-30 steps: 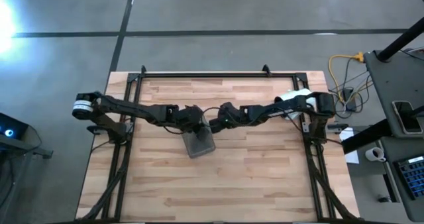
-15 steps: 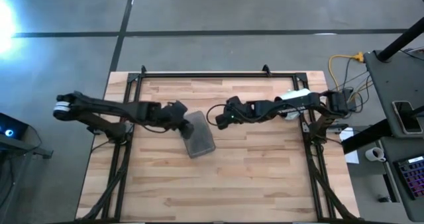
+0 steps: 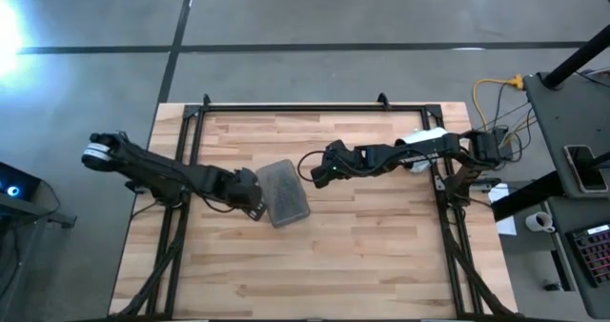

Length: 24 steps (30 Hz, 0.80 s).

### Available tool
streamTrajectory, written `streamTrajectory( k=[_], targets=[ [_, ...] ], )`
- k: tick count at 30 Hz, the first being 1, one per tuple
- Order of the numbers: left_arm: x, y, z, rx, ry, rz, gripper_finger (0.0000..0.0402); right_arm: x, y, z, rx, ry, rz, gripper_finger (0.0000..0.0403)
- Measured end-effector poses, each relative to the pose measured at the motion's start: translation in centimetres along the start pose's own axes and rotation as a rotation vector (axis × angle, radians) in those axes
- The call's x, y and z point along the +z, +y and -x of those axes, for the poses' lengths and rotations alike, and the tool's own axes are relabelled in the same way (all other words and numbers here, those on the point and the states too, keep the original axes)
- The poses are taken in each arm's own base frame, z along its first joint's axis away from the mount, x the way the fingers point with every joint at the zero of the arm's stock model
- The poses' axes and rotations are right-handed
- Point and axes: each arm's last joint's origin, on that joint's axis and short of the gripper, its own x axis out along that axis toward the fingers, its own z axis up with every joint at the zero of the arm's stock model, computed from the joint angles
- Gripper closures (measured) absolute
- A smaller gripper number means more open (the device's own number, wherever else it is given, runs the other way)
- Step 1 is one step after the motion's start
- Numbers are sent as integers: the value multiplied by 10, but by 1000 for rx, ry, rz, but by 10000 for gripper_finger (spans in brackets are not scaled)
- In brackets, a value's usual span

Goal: Pick & place school supplies into a supply box
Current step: Close the black supply box, then return to Home Position

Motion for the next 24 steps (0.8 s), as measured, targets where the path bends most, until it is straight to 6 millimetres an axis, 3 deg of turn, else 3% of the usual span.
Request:
streamTrajectory(
  k=[7,12,18,24],
  targets=[
    [6,-7,-37,-58,-43,57,297,-1,4,3,20,4,29,364],
    [17,-16,-51,-105,-96,88,297,-4,8,9,38,5,47,364],
    [23,-24,-31,-113,-99,6,297,-4,7,29,38,12,82,364],
    [15,-37,22,-259,-162,-119,297,7,11,82,245,-9,308,364]
  ],
)
